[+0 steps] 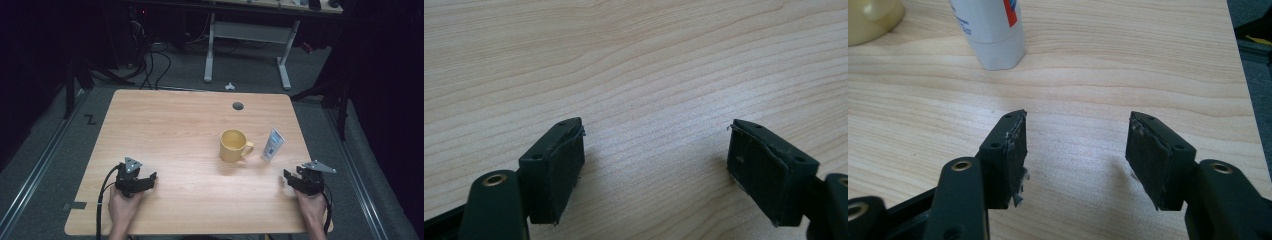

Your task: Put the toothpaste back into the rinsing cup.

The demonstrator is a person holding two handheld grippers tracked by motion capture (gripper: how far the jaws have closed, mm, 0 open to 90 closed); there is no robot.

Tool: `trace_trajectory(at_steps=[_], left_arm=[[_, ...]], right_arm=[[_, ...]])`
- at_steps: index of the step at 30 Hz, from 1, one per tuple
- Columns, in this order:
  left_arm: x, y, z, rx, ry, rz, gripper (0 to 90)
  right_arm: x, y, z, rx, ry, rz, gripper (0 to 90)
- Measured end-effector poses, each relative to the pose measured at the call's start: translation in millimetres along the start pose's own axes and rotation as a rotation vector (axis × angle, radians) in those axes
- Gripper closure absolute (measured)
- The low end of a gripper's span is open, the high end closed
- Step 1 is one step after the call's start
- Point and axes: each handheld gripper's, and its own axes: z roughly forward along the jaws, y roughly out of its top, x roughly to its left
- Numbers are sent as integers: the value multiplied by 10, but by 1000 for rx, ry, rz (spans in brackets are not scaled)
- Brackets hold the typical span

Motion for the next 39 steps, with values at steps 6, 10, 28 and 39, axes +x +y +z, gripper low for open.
trace_trajectory(at_steps=[6,10,28,39], left_arm=[[-2,-1,0,-1,-1,2,230],[-10,-1,-1,0,-8,12,229],[-19,-3,-4,1,-10,14,229],[-19,-4,-4,0,-14,15,232]], right_arm=[[11,-23,-52,-15,8,4,394],[74,-32,-120,-34,36,1,405],[262,-138,-255,-56,105,16,467],[355,-90,-271,-76,115,-6,451]])
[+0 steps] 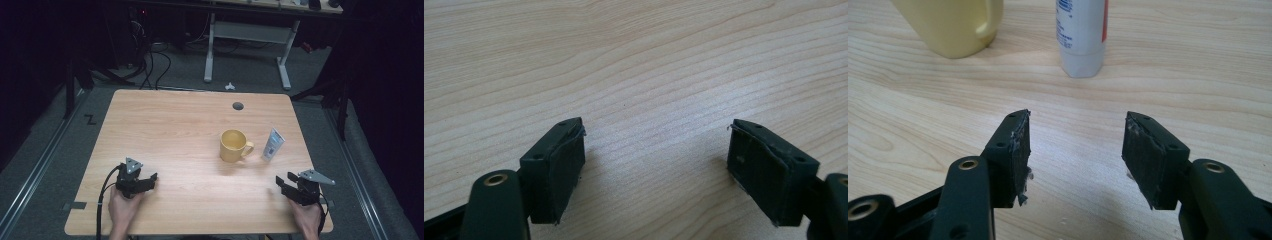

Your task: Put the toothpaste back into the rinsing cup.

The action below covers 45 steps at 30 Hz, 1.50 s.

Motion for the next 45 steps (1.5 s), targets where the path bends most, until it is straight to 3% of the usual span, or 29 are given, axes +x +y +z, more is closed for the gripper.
trace_trajectory(at_steps=[15,22,28,37,45], left_arm=[[1,0,0,0,-1,-1,235],[1,0,0,-1,-1,-1,236],[2,1,0,-1,-1,-1,236],[3,2,0,-1,4,-5,246],[2,2,1,-2,5,-6,246]], right_arm=[[53,228,2,-26,6,-38,461],[34,311,26,-21,12,-29,436],[16,399,48,-47,22,-32,402],[-45,537,117,-37,51,-14,428],[-40,673,177,-34,17,-36,433]])
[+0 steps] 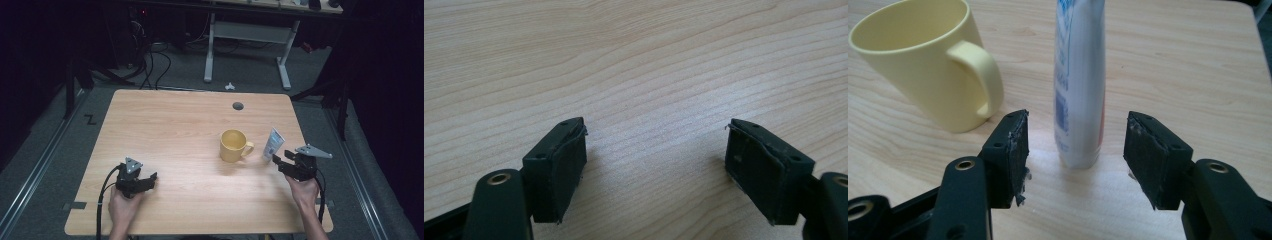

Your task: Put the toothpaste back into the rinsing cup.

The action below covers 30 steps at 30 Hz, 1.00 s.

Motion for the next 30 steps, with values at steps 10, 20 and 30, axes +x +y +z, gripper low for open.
trace_trajectory(at_steps=[10,20,30], left_arm=[[0,0,0,0,0,0,246],[0,0,0,1,-1,1,244],[0,0,0,0,-1,0,244]], right_arm=[[-33,157,84,4,-18,9,478],[-43,239,155,-5,-9,16,477],[-57,307,231,-14,-4,25,531]])
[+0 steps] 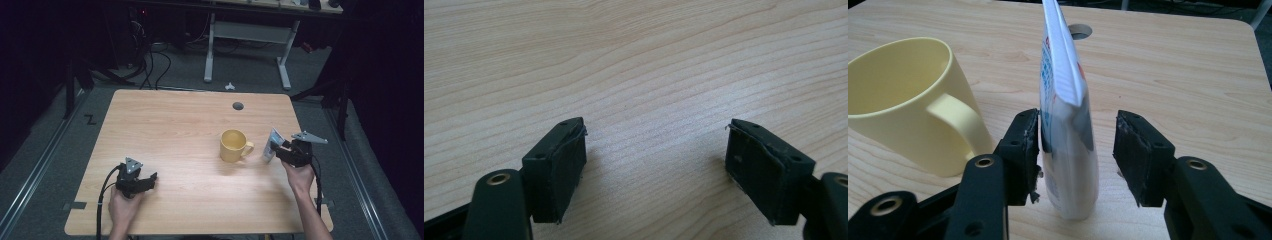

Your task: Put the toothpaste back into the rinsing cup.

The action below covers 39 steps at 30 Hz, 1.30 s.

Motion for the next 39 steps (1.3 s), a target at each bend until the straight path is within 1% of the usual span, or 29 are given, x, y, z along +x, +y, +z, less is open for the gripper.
trace_trajectory(at_steps=[3,8,12,20,28,39], left_arm=[[0,0,0,0,0,0,244],[0,0,0,0,0,-1,245],[0,0,0,0,1,0,246],[0,0,0,0,1,-1,245],[0,0,0,0,1,-1,246],[1,1,1,0,2,-1,247]], right_arm=[[7,17,13,2,-1,-6,546],[52,102,45,-7,2,-24,609],[55,114,101,6,2,-30,637],[61,135,122,13,0,-38,664],[73,146,122,19,-6,-59,701],[73,158,121,25,-3,-92,719]])
